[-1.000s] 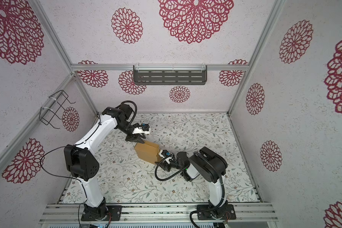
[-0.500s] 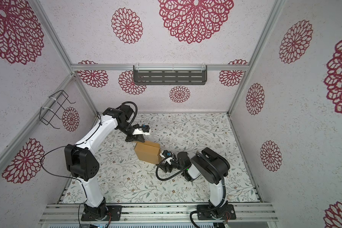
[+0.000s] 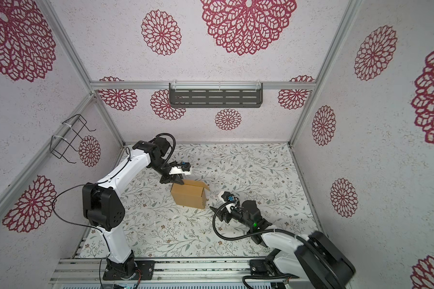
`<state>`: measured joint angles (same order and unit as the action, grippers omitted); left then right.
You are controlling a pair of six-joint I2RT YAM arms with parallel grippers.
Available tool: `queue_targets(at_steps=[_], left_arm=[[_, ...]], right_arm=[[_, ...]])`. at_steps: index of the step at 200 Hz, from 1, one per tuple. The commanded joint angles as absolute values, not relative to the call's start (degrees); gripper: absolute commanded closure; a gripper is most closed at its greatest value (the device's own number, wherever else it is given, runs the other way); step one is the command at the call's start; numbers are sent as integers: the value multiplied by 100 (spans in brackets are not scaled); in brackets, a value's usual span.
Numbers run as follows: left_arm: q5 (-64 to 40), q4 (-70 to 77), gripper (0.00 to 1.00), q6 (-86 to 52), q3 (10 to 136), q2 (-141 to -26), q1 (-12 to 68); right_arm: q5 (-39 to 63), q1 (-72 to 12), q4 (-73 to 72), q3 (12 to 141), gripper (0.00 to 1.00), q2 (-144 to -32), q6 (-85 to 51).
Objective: Assemble paper box
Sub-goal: Fold and tuck the lid into the gap.
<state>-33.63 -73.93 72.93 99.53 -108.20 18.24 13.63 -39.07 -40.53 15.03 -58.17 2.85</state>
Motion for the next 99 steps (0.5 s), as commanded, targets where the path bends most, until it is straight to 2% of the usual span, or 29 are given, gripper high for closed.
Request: queue_targets(at_steps=[1,23,47,80,99], left_arm=[[-3428,-7207,73,7189,9897,-10512,1863],[-3354,-7211,63,6984,9981,-10461,1855],[-3366,-7181,55,6495,10166,-10365,1837],[-3210,-7193,54,5167,10467,-10008,1828],[-2839,-6794,51,4078,10201,-9517,1794]], right_arm=[[539,-3940,-1852,2093,30,-4687,-147],[157,-3936,-692,2903,34,-4264,-482],[52,-3946,175,3924,37,-4740,-878],[57,-3955,1047,5248,41,-5671,-1406],[20,-3962,1538,5832,45,-6090,-1582]])
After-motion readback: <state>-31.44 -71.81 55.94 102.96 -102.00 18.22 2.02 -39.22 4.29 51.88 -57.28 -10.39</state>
